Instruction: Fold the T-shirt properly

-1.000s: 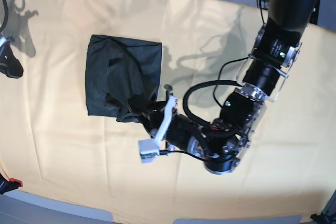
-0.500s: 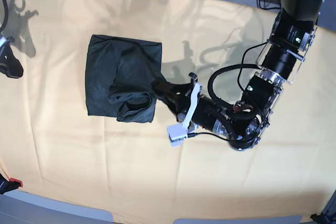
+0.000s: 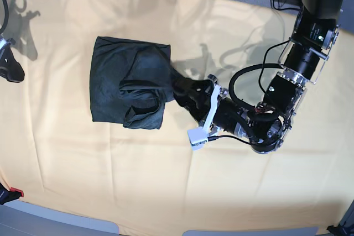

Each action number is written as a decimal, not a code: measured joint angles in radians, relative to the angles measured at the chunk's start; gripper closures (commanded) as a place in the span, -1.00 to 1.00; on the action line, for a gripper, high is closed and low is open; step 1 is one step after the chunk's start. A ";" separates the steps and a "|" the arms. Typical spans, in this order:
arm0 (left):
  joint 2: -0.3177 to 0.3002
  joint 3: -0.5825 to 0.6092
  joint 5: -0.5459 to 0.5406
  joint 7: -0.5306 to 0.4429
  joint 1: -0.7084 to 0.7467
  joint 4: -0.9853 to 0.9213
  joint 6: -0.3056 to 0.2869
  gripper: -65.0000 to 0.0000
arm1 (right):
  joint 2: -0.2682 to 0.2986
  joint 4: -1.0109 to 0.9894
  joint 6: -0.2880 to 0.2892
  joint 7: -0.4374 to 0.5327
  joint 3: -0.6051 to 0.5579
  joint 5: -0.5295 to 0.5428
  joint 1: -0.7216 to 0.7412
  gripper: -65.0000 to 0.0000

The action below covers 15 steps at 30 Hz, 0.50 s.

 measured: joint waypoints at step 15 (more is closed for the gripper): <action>0.097 -0.022 0.450 -0.226 -0.062 0.000 0.032 -0.34 | 0.000 0.000 0.000 0.000 0.000 0.000 0.000 0.81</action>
